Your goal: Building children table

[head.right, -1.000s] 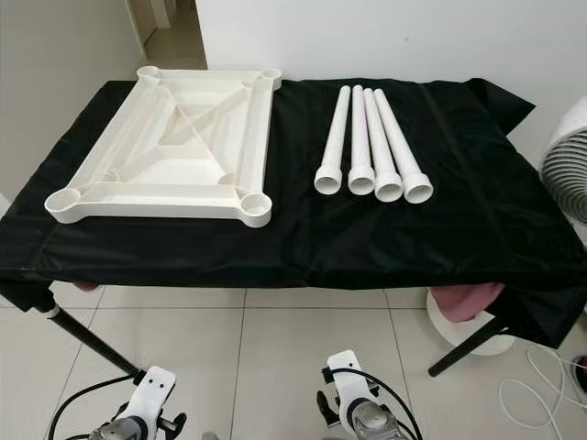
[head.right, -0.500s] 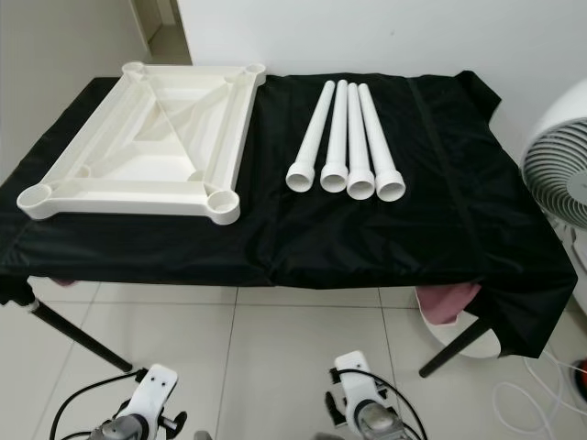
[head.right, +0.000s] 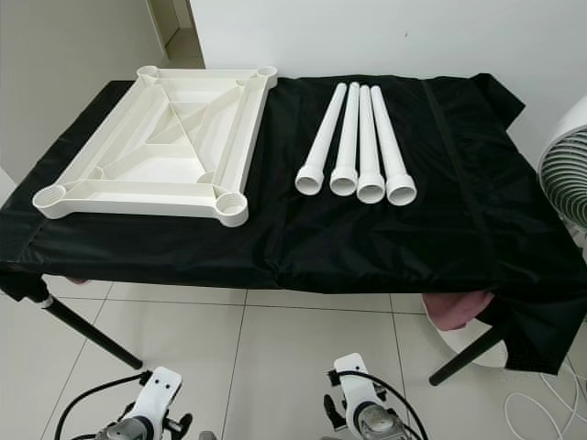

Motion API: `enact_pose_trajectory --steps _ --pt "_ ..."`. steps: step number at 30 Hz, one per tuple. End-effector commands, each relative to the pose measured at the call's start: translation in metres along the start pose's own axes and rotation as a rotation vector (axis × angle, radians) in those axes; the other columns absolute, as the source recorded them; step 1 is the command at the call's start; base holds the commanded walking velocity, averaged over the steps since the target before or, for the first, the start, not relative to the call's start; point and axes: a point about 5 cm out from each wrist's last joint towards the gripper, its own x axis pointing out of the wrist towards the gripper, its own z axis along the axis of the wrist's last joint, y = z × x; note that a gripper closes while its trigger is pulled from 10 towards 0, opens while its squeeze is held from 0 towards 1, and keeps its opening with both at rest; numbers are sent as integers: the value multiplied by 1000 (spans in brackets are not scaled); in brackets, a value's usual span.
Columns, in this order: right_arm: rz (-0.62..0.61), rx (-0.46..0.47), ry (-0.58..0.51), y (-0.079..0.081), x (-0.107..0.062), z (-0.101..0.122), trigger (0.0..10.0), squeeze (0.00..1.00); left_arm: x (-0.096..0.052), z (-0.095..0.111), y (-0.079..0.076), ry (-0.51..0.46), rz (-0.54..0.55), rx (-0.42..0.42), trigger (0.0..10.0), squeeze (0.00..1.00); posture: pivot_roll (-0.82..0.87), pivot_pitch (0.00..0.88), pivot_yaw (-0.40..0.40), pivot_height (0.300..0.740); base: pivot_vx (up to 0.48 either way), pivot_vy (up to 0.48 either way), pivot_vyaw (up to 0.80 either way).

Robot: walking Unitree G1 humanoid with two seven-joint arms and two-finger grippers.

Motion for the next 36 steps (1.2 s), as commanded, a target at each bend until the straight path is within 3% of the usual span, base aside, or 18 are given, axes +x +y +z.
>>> enact_pose_trajectory --steps 1,18,36 --pt "15 5 24 5 -1 -6 10000 0 -2 -5 5 15 21 -10 10000 0 -67 0 78 740 0 0 0" --pt "17 7 28 6 -1 -7 10000 0 -2 -7 5 20 23 -15 10000 0 -67 0 81 740 0 404 0" --pt "18 9 33 6 -2 -9 10000 0 -3 -7 5 13 13 30 10000 0 -66 0 81 740 0 0 0"
